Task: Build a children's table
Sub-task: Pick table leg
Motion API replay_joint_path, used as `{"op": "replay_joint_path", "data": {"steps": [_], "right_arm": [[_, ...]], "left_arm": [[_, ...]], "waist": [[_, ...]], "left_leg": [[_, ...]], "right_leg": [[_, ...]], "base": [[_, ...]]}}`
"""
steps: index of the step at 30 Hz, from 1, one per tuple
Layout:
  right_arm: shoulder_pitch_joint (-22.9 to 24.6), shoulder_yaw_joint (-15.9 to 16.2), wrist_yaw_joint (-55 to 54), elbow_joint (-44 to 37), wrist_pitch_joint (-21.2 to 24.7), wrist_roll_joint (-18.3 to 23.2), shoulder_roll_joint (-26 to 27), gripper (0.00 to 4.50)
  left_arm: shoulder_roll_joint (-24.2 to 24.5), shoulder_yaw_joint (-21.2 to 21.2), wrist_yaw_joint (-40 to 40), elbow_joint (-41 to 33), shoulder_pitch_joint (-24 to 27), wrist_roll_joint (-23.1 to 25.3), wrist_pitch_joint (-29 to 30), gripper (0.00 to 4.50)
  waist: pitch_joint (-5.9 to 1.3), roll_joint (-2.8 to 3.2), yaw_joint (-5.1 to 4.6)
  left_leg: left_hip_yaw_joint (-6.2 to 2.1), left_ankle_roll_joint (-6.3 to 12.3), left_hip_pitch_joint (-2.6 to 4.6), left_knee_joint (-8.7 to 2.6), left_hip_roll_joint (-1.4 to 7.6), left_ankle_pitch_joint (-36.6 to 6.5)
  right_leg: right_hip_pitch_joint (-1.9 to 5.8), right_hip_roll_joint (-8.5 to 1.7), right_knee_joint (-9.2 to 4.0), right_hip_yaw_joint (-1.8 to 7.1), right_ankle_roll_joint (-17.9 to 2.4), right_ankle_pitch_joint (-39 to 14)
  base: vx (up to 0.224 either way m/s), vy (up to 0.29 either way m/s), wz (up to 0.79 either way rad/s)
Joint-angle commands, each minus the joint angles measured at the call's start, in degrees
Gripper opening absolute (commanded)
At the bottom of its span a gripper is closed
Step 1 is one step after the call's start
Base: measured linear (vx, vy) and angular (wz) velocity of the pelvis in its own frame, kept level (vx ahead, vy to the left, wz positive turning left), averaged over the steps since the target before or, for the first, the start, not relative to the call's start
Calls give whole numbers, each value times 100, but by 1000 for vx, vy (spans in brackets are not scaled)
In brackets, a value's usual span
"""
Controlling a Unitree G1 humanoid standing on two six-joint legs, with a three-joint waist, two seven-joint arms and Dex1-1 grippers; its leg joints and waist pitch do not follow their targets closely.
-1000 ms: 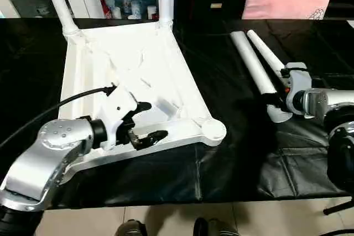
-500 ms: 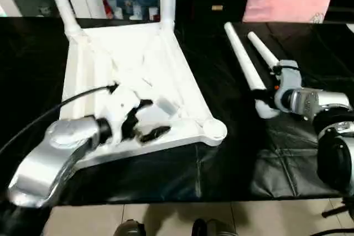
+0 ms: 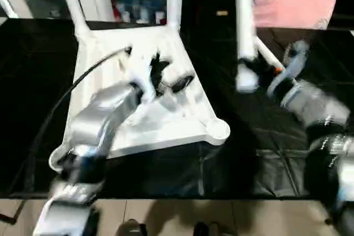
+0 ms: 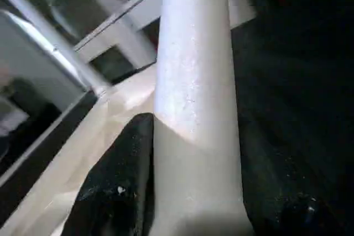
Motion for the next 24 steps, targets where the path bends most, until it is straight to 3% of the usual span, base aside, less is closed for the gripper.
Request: {"op": "replay_joint_path", "data": {"steps": [1, 2, 4, 6, 9, 10, 11, 13, 14, 18, 20, 24], "right_arm": [[207, 20, 283, -937, 449, 534, 153, 191], [423, 52, 384, -1356, 675, 769, 250, 191], [885, 245, 681, -2228, 1138, 1297, 484, 191], [996, 346, 804, -2437, 1259, 1422, 549, 191], [1133, 625, 1150, -2786, 1487, 1600, 666, 191], [1201, 693, 1232, -3005, 1663, 1735, 720, 191], [1220, 716, 1256, -3075, 1738, 1786, 737, 191], [1291, 778, 1241, -3275, 1907, 1877, 759, 191], [1292, 797, 1258, -3286, 1938, 1888, 759, 191], [1339, 956, 1358, -3415, 2084, 1988, 707, 191], [1347, 987, 1371, -3418, 2073, 1988, 693, 191], [1358, 979, 1339, -3463, 2127, 2047, 688, 191]], "left_arm": [[-185, 254, 182, 215, -217, -270, 30, 450], [-323, 357, 192, 309, -309, -427, 69, 450], [-549, 561, 146, 532, -505, -782, 239, 450], [-609, 657, 128, 598, -561, -937, 348, 450], [-674, 878, -41, 724, -674, -1331, 643, 450], [-677, 972, -157, 796, -736, -1474, 714, 450], [-674, 1005, -210, 818, -759, -1527, 734, 450], [-674, 1148, -327, 886, -849, -1765, 857, 450], [-668, 1188, -380, 886, -870, -1845, 886, 450], [-691, 1450, -507, 833, -962, -2352, 1069, 450], [-686, 1476, -535, 786, -968, -2448, 1131, 450], [-656, 1427, -662, 644, -931, -2546, 1258, 408]], "waist": [[-652, 3, 38], [-658, -12, 51], [-657, 26, 128], [-659, -2, 103], [-631, -20, 116], [-638, -2, 123], [-632, -40, 130], [-631, -27, 153], [-635, -56, 144], [-630, -62, 149], [-645, -76, 161], [-647, -80, 220]], "left_leg": [[-11, 481, 67, -318, 96, -648], [-20, 505, 45, -327, 85, -609], [-17, 504, 74, -327, 89, -666], [-45, 458, 39, -345, 95, -716], [-18, 384, 67, -344, 61, -817], [-16, 366, 84, -343, 59, -830], [-5, 361, 80, -341, 35, -809], [-26, 325, 90, -361, 68, -803], [-38, 293, 97, -375, 82, -838], [-52, 227, 137, -413, 131, -895], [-51, 218, 113, -414, 131, -795], [-46, 187, 124, -424, 138, -726]], "right_leg": [[495, -338, -484, 330, -934, -1205], [507, -335, -496, 303, -889, -1281], [483, -361, -540, 296, -815, -1483], [494, -365, -542, 269, -736, -1679], [460, -364, -623, 267, -511, -2230], [450, -370, -639, 264, -469, -2332], [450, -363, -668, 263, -364, -2475], [432, -372, -673, 254, -286, -2550], [434, -380, -671, 241, -254, -2582], [438, -417, -678, 253, -333, -2434], [457, -435, -653, 270, -350, -2288], [458, -452, -642, 288, -331, -2232]], "base": [[0, 0, 0], [0, 0, 0], [0, 0, 0], [0, 0, 0], [0, 0, 0], [0, 0, 0], [0, 0, 0], [0, 0, 0], [0, 0, 0], [0, 0, 0], [0, 0, 0], [0, 0, 0]]}}
